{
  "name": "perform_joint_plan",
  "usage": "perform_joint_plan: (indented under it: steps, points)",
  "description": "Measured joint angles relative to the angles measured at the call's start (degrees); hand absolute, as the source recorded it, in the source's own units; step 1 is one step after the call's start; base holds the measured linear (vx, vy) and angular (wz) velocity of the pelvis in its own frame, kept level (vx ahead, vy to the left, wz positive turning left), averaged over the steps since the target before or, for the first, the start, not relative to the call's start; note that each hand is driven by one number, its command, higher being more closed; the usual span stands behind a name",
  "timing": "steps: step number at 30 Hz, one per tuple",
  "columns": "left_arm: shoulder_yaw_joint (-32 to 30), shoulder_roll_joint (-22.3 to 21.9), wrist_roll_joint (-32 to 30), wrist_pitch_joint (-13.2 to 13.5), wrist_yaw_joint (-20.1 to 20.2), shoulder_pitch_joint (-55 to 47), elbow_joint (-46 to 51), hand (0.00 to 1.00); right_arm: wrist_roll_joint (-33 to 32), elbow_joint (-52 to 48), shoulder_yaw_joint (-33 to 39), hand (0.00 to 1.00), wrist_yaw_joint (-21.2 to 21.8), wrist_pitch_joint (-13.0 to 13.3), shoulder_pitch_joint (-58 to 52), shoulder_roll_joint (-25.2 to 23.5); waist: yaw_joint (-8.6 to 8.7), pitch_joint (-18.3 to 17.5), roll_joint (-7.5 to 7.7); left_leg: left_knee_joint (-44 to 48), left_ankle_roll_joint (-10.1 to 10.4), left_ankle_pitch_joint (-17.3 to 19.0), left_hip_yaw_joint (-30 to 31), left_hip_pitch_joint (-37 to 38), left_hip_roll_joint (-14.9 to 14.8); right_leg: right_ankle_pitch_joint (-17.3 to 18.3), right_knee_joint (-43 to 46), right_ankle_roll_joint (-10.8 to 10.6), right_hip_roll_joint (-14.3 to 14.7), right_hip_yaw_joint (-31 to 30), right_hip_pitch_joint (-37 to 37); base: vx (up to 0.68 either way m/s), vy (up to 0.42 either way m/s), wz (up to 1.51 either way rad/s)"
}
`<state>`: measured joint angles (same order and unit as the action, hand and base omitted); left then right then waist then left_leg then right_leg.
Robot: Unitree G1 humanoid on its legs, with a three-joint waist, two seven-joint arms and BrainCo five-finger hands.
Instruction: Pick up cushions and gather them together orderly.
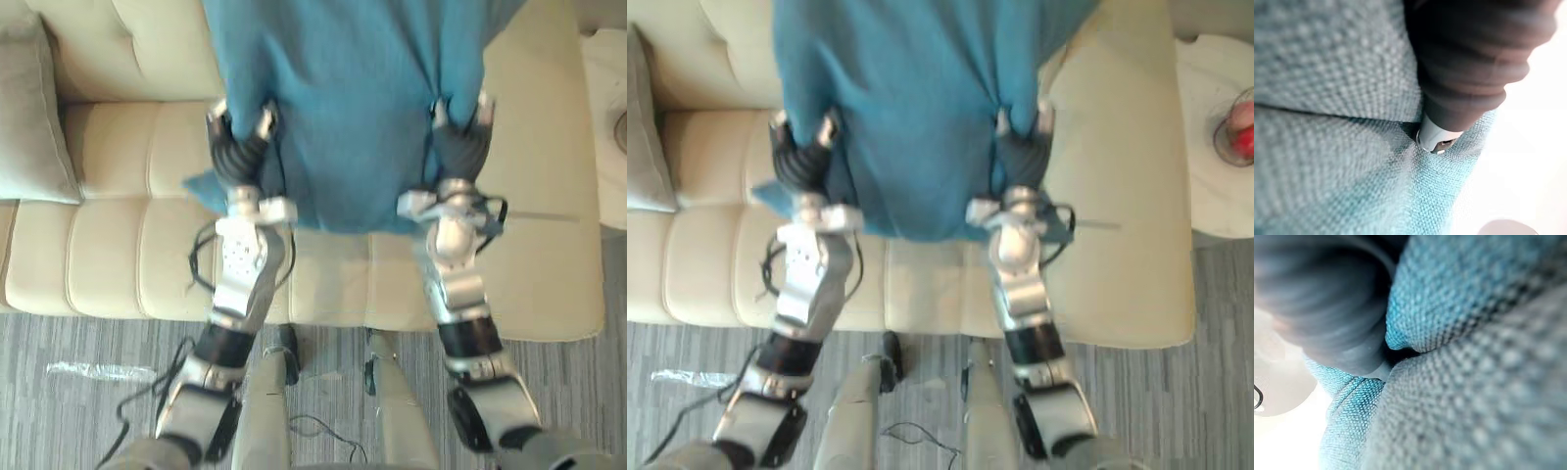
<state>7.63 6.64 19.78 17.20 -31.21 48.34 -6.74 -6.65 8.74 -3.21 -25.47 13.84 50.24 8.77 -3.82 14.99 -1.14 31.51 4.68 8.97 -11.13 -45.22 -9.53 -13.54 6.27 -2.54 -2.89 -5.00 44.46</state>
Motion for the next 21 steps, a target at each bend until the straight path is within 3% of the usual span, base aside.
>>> perform_joint_plan:
  steps: [5, 7, 8, 9, 15, 21]
  points:
    - [-6.4, 2.8, 0.6, 0.0, -2.6, 23.2, -15.5, 1.00, 0.2, 14.8, 2.3, 1.00, -4.0, -0.4, 22.1, 0.1, 0.21, 4.4, -0.13, -2.7, 1.0, -2.8, 1.3, -5.5, 0.0, -3.1, -2.5, 0.2, 0.0, 2.0, 4.8, -0.03, -0.058, 0.17]
    - [-7.1, 2.8, 0.6, -0.1, -2.9, 27.7, -19.2, 1.00, 0.2, 17.9, 3.5, 1.00, -4.9, -0.5, 26.0, 0.6, 0.53, 4.7, -0.32, -3.3, 1.3, -3.3, 2.1, -6.9, 0.3, -3.1, -2.5, 0.3, -0.2, 2.8, 6.1, 0.00, -0.037, 0.17]
    - [-7.8, 2.6, 0.7, -0.2, -2.9, 30.7, -22.3, 0.00, 0.4, 19.8, 3.9, 1.00, -6.0, -0.5, 28.3, 1.2, 0.81, 4.8, -0.35, -3.9, 1.2, -3.7, 2.4, -8.0, 0.6, -3.1, -2.5, 0.3, -0.4, 3.4, 7.0, 0.01, -0.027, 0.24]
    - [-7.9, 2.6, 0.7, -0.2, -2.9, 31.6, -23.1, 0.00, 0.4, 20.3, 4.0, 0.00, -6.2, -0.5, 28.9, 1.4, 0.82, 4.8, -0.36, -4.2, 1.2, -3.9, 2.4, -8.2, 0.7, -3.1, -2.5, 0.3, -0.5, 3.5, 7.4, 0.01, -0.019, 0.22]
    - [-10.7, 2.7, 3.0, -2.1, -1.1, 37.8, -30.2, 0.00, 0.6, 24.8, 5.7, 0.00, -8.8, -1.3, 34.1, 4.1, 1.03, 5.5, -0.71, -7.7, 1.1, -5.8, 2.7, -10.8, 2.4, -3.1, -2.4, 0.3, -2.1, 4.7, 11.1, 0.01, -0.018, 0.18]
    - [-15.4, 0.4, 3.1, -3.8, 2.7, 34.8, -34.6, 0.00, -4.3, 28.0, 8.1, 0.00, -4.7, -2.2, 32.7, 4.7, 2.01, 6.0, -0.58, -8.3, 0.9, -6.1, 2.8, -10.6, 3.0, -2.9, -2.3, 0.0, -2.7, 4.9, 10.9, -0.01, 0.002, 0.05]
